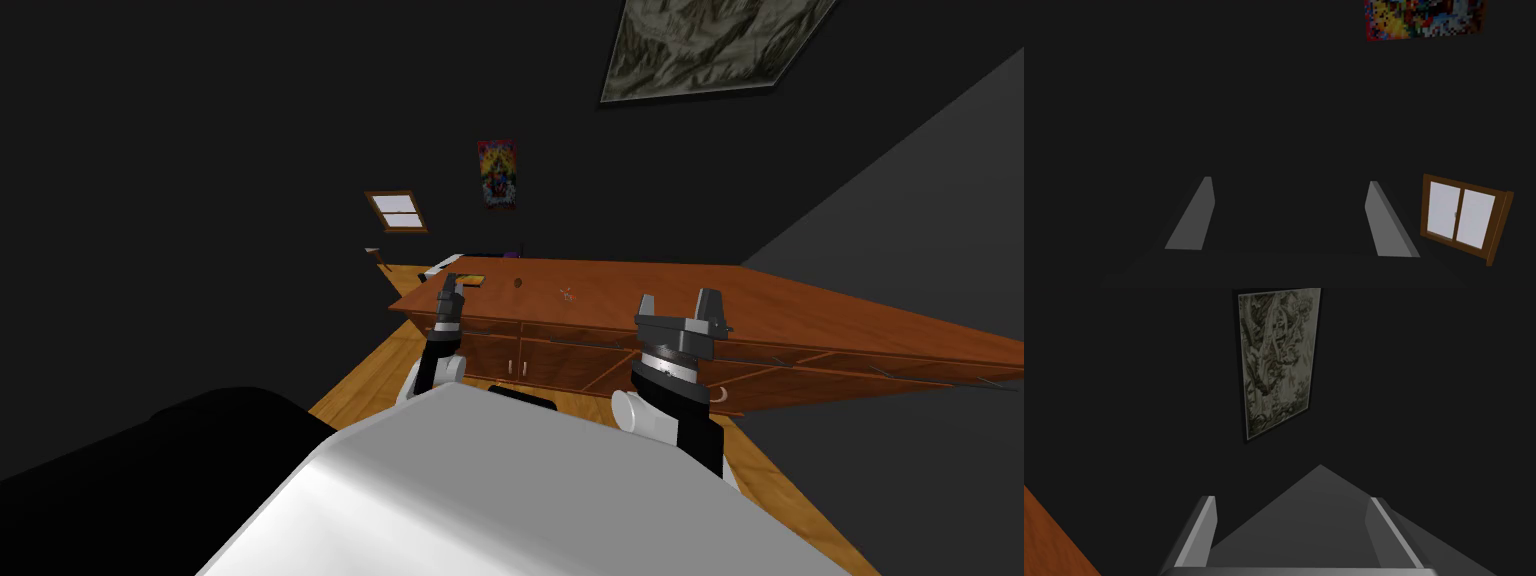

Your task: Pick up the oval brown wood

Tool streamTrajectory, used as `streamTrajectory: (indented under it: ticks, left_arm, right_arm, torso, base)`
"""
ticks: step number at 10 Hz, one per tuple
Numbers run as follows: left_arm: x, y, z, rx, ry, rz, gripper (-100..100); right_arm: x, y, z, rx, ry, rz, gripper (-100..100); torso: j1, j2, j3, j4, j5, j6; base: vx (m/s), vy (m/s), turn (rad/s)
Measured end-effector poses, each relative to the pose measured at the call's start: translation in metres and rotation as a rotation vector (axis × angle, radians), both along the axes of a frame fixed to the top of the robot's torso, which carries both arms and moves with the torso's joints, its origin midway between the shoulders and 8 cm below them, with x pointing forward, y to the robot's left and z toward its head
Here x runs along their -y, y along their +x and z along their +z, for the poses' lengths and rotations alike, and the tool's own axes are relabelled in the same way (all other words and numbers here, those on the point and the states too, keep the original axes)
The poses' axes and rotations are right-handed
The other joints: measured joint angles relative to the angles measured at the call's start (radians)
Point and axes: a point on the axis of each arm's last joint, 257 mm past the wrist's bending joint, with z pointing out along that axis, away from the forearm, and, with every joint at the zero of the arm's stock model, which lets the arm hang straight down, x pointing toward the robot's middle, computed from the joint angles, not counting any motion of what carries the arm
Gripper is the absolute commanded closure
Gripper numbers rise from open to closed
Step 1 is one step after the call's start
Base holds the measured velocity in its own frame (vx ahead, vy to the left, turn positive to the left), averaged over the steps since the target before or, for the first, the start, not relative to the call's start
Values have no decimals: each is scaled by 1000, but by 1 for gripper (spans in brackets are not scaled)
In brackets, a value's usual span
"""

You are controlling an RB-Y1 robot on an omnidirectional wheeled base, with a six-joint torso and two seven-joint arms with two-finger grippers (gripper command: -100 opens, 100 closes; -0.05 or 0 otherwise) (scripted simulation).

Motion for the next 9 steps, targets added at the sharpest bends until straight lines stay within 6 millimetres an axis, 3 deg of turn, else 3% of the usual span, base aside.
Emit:
streamTrajectory:
  ticks: [4, 9]
  left_arm:
    - [23, -2, -5, -12, 34, -105, -100]
    - [63, -12, -25, -53, 2, -284, -100]
  right_arm:
    - [0, 0, 0, 0, 0, 0, 0]
    - [0, 0, 0, 0, 0, 0, 0]
  torso:
    - [1, 2, 1, 1, 0, 0]
    - [1, 4, 2, 1, 0, 0]
  base:
    - [-39, 7, -45]
    - [-51, 15, -73]
